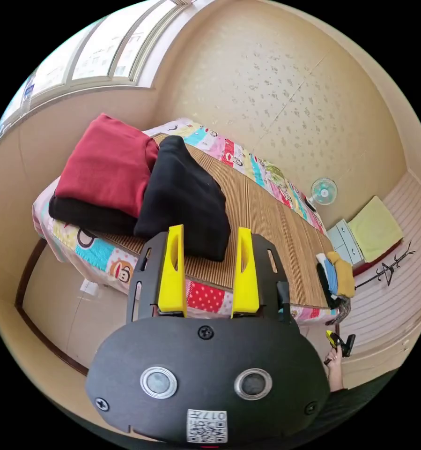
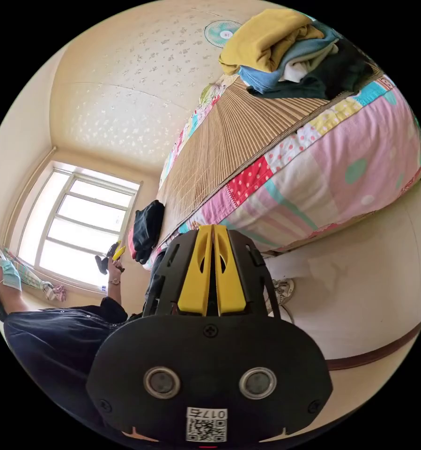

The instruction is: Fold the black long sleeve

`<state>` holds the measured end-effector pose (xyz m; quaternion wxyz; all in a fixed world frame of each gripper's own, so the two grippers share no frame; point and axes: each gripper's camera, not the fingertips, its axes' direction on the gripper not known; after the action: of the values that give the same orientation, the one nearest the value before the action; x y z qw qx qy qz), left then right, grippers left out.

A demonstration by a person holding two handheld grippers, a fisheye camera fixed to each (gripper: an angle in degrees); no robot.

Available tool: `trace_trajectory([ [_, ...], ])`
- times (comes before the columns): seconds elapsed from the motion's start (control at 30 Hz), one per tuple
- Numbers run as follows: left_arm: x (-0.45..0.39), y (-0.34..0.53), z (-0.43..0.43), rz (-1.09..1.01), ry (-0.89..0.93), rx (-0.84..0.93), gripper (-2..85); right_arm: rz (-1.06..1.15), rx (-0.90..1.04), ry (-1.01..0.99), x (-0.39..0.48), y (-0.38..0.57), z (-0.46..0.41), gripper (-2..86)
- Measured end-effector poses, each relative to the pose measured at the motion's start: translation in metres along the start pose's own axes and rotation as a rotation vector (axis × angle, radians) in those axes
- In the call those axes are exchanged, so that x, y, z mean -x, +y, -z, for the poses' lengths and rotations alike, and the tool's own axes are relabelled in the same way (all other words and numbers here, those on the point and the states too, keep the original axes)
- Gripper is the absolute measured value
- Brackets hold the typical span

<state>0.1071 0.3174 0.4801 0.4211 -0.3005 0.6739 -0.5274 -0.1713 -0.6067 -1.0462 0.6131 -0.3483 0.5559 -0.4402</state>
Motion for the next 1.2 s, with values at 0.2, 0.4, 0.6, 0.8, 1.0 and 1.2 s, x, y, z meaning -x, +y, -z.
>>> trace_trajectory([
  [0.2, -0.013, -0.004, -0.165, -0.094, -0.272, 0.241, 14.7, -0.096, -0.022, -0.076, -0.029, 0.029, -0.006, 0.3],
  [0.4, -0.052, 0.022, -0.139, -0.009, -0.214, 0.060, 2.7, 0.016, 0.018, -0.101, -0.023, 0.040, 0.005, 0.4],
  [0.6, -0.154, 0.057, -0.002, -0.352, 0.238, -0.133, 2.3, 0.215, 0.159, 0.045, 0.006, 0.050, 0.003, 1.0],
  [0.8, -0.192, 0.191, 0.022, -0.605, 0.886, 0.073, 4.8, 0.323, 0.213, -0.040, 0.012, 0.066, -0.027, 6.8],
  [1.0, -0.159, 0.307, -0.028, -0.539, 0.817, 0.434, 7.3, 0.228, 0.283, -0.482, -0.025, 0.098, -0.084, 13.3],
  [1.2, -0.098, 0.299, 0.002, -0.373, 0.818, 0.359, 10.8, 0.320, 0.296, -0.492, -0.012, 0.143, -0.109, 4.2],
])
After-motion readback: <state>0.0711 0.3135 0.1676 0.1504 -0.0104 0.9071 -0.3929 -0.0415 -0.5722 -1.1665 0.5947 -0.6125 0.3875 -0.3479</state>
